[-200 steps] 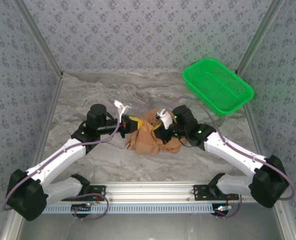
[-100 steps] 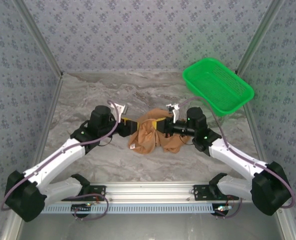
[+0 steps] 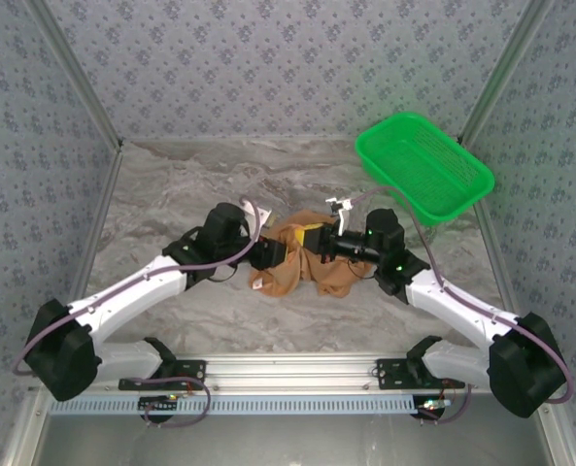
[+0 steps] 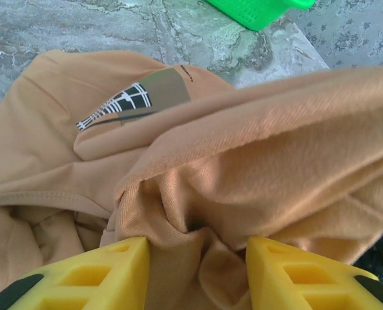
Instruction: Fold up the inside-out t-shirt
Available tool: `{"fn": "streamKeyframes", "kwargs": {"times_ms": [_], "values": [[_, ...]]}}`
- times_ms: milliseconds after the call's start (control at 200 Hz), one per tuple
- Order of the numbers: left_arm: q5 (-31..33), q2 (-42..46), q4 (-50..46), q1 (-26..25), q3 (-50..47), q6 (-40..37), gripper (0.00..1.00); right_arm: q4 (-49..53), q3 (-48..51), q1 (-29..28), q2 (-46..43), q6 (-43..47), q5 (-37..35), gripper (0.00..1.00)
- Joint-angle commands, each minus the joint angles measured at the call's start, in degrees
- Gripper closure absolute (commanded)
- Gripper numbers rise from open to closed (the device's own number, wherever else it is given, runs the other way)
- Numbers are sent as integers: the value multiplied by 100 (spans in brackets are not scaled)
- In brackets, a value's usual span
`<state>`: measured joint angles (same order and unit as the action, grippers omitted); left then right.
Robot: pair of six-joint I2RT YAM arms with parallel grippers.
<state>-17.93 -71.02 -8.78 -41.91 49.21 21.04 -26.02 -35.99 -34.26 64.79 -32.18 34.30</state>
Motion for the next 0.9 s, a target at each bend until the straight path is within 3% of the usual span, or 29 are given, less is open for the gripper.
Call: {"fn": "streamKeyframes", "kwargs": {"times_ms": [0, 275, 395, 515, 635, 740, 894], "values": [[45, -222, 313, -14, 268, -58, 58, -244, 77, -2, -99, -77, 51, 100], [-669, -732, 1047, 78, 312, -14, 79, -324, 241, 156, -360, -185, 257, 100], [-1278, -765, 1517, 238, 245, 120, 100, -228, 280, 239, -459, -196, 314, 100], [-1979, -472, 2148, 565, -65, 429, 100, 463, 271, 423, -771, 111, 85, 100], [-2656, -16, 2721, 791, -388, 791, 100, 1763, -7, 499, -1053, 803, -733, 100], [-3087, 259, 2710, 794, -425, 788, 100, 1996, -187, 492, -1025, 926, -1156, 100], [-3211, 608, 2881, 794, -576, 868, 100, 2249, -385, 434, -840, 987, -1407, 100]]}}
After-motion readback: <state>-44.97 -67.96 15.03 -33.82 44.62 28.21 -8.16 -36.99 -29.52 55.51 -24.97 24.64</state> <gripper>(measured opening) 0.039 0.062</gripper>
